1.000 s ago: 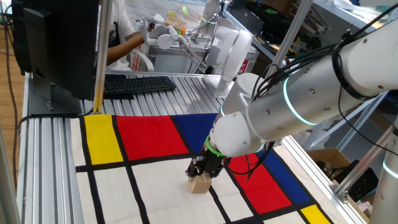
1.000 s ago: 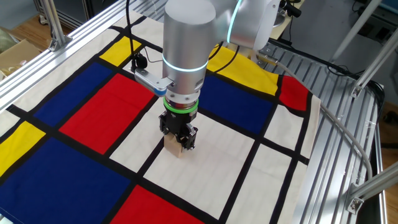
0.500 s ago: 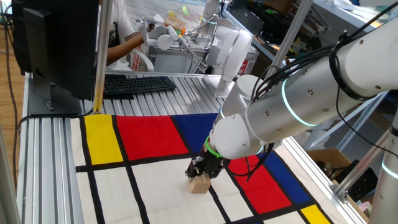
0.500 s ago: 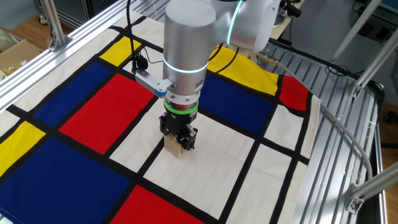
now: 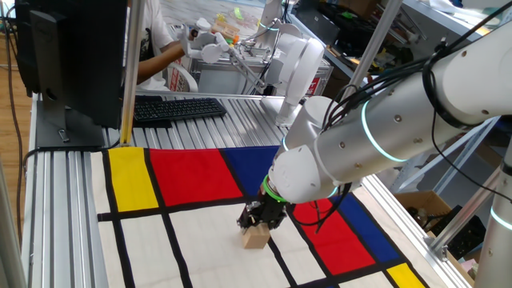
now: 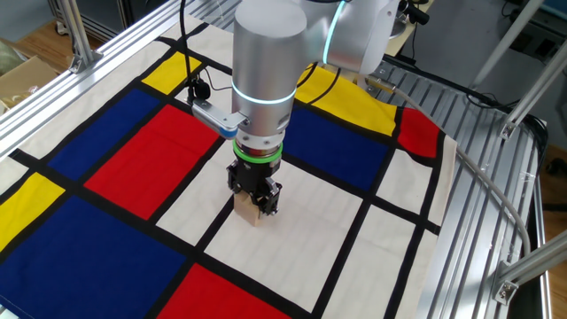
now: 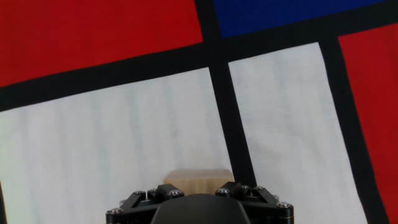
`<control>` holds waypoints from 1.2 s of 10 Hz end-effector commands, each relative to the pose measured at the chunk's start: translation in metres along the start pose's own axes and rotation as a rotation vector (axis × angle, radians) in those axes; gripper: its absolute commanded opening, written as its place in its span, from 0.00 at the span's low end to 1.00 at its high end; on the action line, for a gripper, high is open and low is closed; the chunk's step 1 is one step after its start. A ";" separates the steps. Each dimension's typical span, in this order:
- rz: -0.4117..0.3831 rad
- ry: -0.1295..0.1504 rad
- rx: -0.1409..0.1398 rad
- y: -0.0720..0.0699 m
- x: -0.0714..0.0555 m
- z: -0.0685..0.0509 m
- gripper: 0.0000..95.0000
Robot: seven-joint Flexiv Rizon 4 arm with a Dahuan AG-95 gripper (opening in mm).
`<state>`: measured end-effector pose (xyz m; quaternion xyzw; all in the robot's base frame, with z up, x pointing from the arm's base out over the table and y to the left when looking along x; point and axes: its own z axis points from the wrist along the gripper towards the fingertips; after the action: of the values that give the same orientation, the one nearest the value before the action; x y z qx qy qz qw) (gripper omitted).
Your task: Hold a small block with the gripper and sweep it from left to right on the table
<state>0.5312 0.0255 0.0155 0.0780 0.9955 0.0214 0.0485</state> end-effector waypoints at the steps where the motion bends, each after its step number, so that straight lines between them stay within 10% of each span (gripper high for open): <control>1: 0.002 -0.007 -0.005 0.002 0.002 0.002 0.00; 12: 0.009 -0.010 -0.006 0.006 0.005 0.000 0.00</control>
<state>0.5272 0.0324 0.0159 0.0819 0.9950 0.0233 0.0528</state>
